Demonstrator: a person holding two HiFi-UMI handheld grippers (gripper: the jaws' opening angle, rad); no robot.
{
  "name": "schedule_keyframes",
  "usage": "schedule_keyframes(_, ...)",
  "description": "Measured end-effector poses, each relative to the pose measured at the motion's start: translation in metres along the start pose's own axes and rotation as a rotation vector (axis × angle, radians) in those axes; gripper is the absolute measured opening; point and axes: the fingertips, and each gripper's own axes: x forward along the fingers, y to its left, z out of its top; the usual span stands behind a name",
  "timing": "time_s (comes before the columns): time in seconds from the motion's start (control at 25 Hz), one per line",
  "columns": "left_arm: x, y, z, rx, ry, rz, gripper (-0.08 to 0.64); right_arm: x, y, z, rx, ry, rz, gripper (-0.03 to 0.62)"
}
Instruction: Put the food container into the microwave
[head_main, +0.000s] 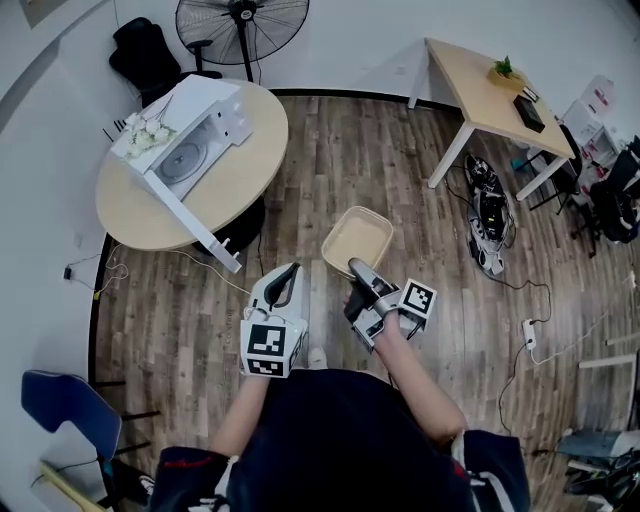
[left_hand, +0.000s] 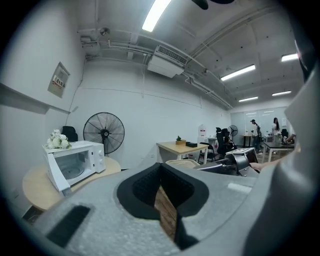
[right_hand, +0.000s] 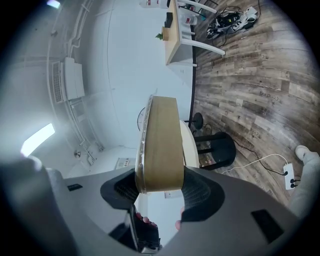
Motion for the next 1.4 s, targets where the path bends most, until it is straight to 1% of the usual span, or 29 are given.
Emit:
schedule_keyframes(0.16, 0.017, 0.027, -0.002, -0.010, 0.003, 0.022, 0.015, 0.034, 0.000, 0.006, 0.005, 0.018, 0.001, 0.227)
schedule_keyframes(0.48, 0.048, 0.066, -0.007, -0.034, 0.029, 0.058, 0.015, 0.091, -0.002, 0.022, 0.008, 0.067, -0.032, 0.227)
schedule_keyframes(0.64, 0.066, 0.086, -0.012, -0.046, 0.049, 0.099, 0.015, 0.122, -0.004, 0.033, 0.014, 0.109, -0.035, 0.227)
schedule_keyframes(0.76, 0.086, 0.101, -0.009, -0.034, 0.044, 0.130, 0.015, 0.148, -0.005, 0.044, 0.018, 0.148, -0.031, 0.227)
schedule_keyframes(0.96, 0.125, 0.130, -0.002, -0.039, 0.044, 0.206, 0.015, 0.197, -0.002, 0.065, 0.015, 0.240, -0.035, 0.227)
schedule_keyframes(1.16, 0.166, 0.157, 0.011, -0.061, 0.049, 0.289, 0.015, 0.244, 0.005, 0.094, 0.000, 0.339, -0.054, 0.227)
schedule_keyframes(1.4, 0.205, 0.186, 0.019, -0.100, 0.062, 0.418, 0.015, 0.298, 0.010, 0.118, -0.006, 0.483, -0.084, 0.227)
